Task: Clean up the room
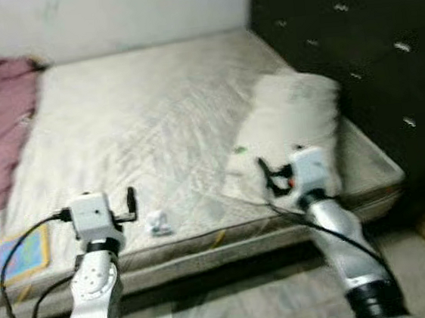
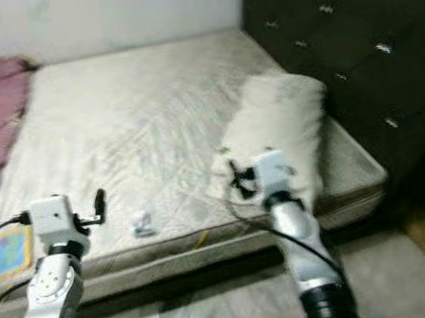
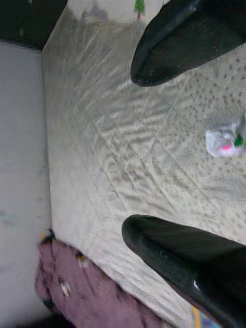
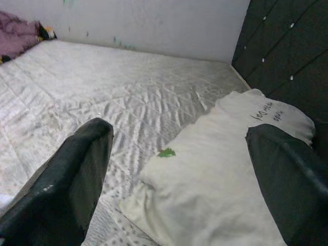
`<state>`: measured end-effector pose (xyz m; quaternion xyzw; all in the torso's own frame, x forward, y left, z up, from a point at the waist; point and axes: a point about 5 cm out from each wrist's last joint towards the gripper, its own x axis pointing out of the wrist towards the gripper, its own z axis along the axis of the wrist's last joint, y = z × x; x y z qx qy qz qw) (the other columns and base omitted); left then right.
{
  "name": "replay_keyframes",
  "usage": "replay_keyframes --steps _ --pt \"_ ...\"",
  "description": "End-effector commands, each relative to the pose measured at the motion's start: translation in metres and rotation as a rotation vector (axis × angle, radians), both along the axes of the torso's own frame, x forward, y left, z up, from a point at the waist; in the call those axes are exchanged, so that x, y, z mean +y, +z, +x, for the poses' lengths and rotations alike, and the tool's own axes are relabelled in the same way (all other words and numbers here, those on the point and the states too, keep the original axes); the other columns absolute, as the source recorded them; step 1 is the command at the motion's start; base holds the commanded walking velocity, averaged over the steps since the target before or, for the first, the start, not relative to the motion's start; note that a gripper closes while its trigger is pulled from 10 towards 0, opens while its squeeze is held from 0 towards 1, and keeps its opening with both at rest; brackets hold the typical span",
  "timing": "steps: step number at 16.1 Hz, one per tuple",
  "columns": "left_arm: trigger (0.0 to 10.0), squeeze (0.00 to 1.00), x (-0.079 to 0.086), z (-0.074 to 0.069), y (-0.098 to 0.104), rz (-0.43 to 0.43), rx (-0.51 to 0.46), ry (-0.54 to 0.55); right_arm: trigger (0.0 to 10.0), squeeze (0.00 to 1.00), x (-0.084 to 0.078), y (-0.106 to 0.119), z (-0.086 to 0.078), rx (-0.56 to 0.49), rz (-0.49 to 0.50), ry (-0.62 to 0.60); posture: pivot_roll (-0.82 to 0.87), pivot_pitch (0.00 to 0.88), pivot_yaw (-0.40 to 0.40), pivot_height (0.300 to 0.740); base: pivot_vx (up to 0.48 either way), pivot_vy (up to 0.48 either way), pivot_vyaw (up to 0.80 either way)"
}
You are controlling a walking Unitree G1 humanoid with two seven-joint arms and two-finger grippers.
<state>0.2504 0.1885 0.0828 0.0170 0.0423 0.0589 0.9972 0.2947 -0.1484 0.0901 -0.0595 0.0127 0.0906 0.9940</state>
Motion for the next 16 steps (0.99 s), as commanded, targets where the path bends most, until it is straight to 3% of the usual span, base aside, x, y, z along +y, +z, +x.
replay_keyframes --steps 1,5,8,16 --pt "10.0 0.00 0.0064 0.0001 0.0017 0.010 -0.003 0.008 10.0 0.00 0.0104 0.0033 0.0021 -0.010 0.021 0.028 0.06 0.015 -0.036 0.740 0.000 0.000 0.77" --pt "10.0 0.00 0.0062 0.0001 0.0023 0.005 -0.007 0.005 10.0 0.00 0.0103 0.0036 0.0020 -0.013 0.032 0.025 0.06 0.013 -0.036 0.740 0.000 0.000 0.75" --pt "10.0 0.00 0.0060 -0.0003 0.0023 0.000 -0.014 -0.002 10.0 0.00 0.0097 0.0032 0.0018 -0.013 0.050 0.022 0.06 0.000 -0.035 0.740 0.090 0.000 0.00" --pt "10.0 0.00 0.0044 -0.0004 0.0018 -0.009 -0.015 -0.015 10.0 0.00 0.0101 0.0028 0.0019 -0.011 0.042 0.031 0.06 0.000 -0.038 0.740 0.343 0.000 0.00"
